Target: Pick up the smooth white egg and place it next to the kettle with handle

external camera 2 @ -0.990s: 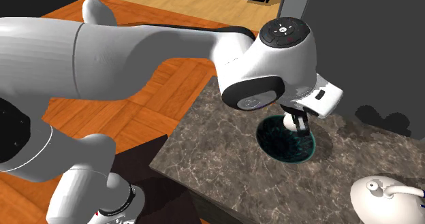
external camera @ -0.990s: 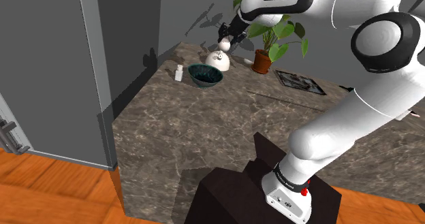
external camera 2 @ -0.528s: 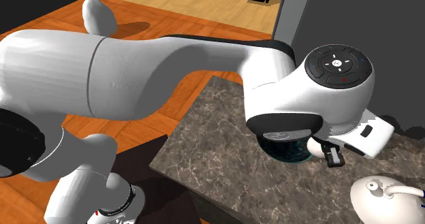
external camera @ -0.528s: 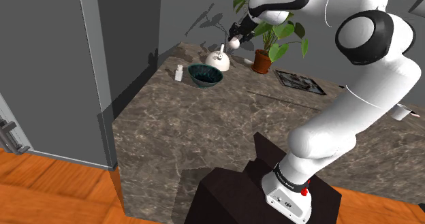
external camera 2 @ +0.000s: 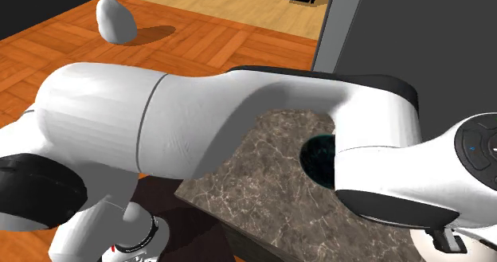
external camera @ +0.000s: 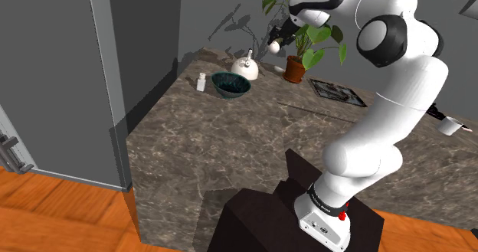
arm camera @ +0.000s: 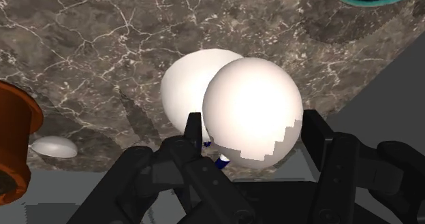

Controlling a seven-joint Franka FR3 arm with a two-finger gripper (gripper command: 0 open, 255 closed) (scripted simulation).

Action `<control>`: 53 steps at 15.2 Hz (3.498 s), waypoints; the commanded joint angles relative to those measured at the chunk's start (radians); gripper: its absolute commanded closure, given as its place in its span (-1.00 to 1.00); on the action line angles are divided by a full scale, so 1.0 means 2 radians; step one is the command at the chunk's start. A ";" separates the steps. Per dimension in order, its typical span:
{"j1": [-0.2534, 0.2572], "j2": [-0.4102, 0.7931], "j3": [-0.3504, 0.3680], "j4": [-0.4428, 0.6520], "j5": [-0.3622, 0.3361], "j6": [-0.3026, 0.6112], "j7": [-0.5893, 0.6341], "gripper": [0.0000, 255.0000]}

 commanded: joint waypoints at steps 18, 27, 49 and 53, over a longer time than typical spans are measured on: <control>-0.072 0.184 -0.020 0.220 0.041 -0.060 -0.092 1.00; -0.072 0.185 -0.016 0.161 0.051 -0.003 -0.111 1.00; -0.076 0.225 -0.001 0.080 0.081 0.114 -0.160 1.00; -0.078 0.237 0.003 0.073 0.087 0.133 -0.170 1.00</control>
